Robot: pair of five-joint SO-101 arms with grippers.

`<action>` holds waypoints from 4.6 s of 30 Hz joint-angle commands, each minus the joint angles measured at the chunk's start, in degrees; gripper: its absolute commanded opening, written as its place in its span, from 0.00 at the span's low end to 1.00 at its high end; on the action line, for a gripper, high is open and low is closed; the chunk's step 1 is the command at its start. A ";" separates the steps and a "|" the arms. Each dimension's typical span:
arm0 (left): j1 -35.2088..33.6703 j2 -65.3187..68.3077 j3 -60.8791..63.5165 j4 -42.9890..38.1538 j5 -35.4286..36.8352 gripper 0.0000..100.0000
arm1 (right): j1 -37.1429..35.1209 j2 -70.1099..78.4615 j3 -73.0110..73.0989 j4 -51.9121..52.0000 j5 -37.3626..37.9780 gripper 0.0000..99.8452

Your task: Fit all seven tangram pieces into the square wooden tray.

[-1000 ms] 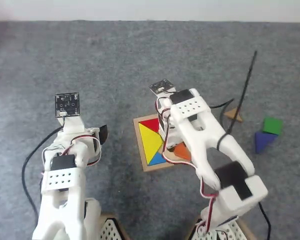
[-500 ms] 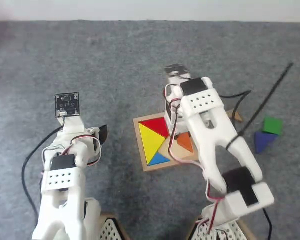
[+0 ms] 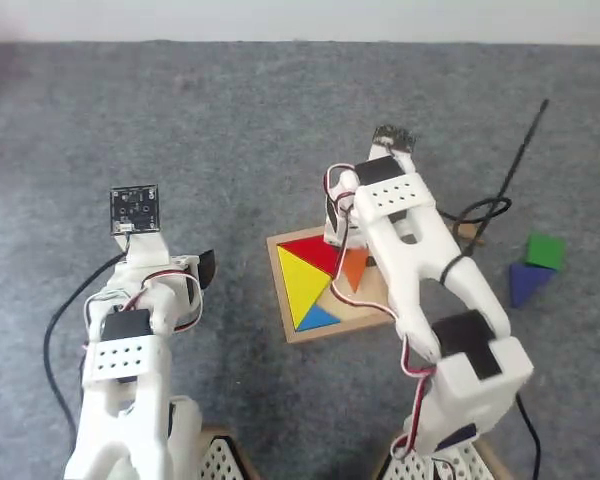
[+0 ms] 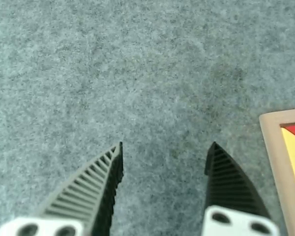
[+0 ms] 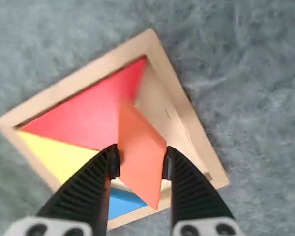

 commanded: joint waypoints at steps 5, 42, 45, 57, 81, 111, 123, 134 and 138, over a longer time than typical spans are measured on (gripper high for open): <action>-0.44 -0.79 -0.40 -0.88 -0.62 0.27 | -0.48 7.43 -3.25 -2.95 -5.36 0.01; -0.44 -0.79 -0.57 0.35 -0.70 0.27 | -0.92 4.00 -8.70 -1.27 -0.35 0.19; -0.44 -0.79 -0.57 0.26 -0.70 0.27 | -1.71 2.51 -8.53 -1.36 0.70 0.19; -0.44 -0.79 -0.57 0.26 -0.70 0.27 | -4.62 10.07 -8.53 -5.85 0.88 0.19; -0.44 -0.79 -0.57 0.26 -0.70 0.27 | -0.84 11.47 -13.19 -11.65 6.33 0.19; -0.44 -0.79 -0.57 0.26 -0.70 0.27 | -1.80 11.47 -13.01 -11.21 4.48 0.19; -0.44 -0.79 -0.48 0.26 -0.70 0.27 | 0.13 10.77 -14.42 -13.49 6.86 0.19; -0.35 -0.79 -0.31 0.18 -0.70 0.27 | 10.24 -22.29 -14.33 -0.75 13.19 0.19; -0.35 -0.53 -0.22 0.18 -0.70 0.27 | 16.57 -36.18 -8.97 2.51 20.48 0.19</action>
